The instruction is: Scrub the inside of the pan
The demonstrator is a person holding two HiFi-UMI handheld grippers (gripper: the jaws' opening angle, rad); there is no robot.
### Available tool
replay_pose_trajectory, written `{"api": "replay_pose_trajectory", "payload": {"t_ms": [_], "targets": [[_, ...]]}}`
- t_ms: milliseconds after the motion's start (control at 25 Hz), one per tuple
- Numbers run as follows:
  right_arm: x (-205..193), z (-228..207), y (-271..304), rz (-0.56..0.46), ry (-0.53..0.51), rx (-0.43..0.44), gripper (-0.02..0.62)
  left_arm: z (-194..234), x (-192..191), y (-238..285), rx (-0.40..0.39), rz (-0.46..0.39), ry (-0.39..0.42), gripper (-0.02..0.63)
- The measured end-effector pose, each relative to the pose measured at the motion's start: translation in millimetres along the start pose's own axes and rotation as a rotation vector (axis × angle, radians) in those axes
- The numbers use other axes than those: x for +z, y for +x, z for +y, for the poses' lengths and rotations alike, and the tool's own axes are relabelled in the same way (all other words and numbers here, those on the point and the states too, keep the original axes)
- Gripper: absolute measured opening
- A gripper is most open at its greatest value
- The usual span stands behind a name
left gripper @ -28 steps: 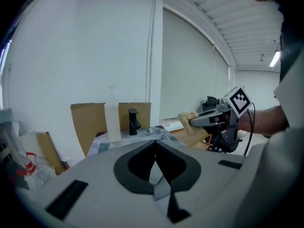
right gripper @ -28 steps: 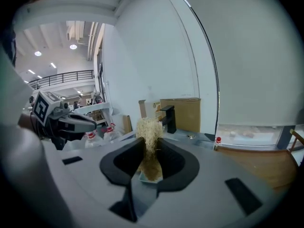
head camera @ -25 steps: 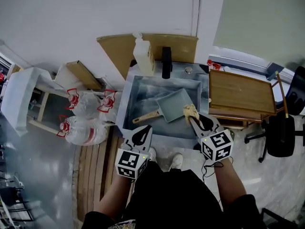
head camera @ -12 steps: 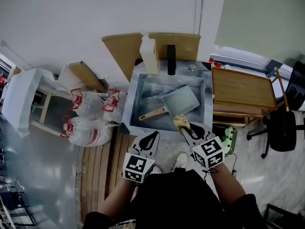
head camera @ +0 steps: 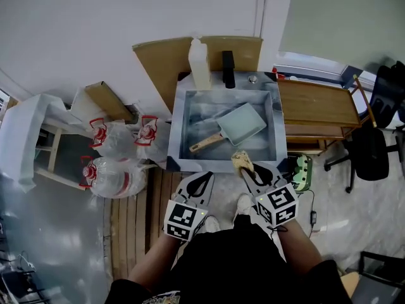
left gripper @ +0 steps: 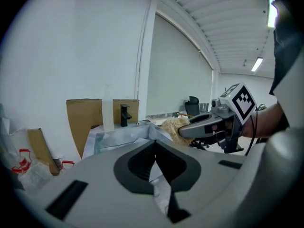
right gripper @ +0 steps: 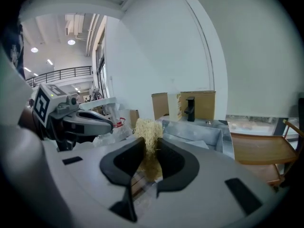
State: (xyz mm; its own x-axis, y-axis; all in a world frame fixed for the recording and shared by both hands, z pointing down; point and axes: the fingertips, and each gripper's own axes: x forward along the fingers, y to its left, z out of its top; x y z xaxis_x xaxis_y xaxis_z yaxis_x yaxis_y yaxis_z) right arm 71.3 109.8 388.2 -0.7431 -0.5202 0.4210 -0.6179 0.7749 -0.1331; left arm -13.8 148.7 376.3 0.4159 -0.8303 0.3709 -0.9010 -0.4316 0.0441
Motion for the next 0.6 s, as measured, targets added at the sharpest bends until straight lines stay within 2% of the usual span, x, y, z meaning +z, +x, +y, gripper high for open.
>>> {"api": "replay_pose_trajectory", "payload": {"t_ms": [280,600], "targets": [[-14,26,-9,0.007,0.022,-0.068,0.097,4,-18,-22,-0.045,-0.003,-0.015,0.009],[-19,42,-15,0.001,0.026,-0.102,0.097,5,-24,-35,-0.075,-0.012,-0.013,0.009]]}}
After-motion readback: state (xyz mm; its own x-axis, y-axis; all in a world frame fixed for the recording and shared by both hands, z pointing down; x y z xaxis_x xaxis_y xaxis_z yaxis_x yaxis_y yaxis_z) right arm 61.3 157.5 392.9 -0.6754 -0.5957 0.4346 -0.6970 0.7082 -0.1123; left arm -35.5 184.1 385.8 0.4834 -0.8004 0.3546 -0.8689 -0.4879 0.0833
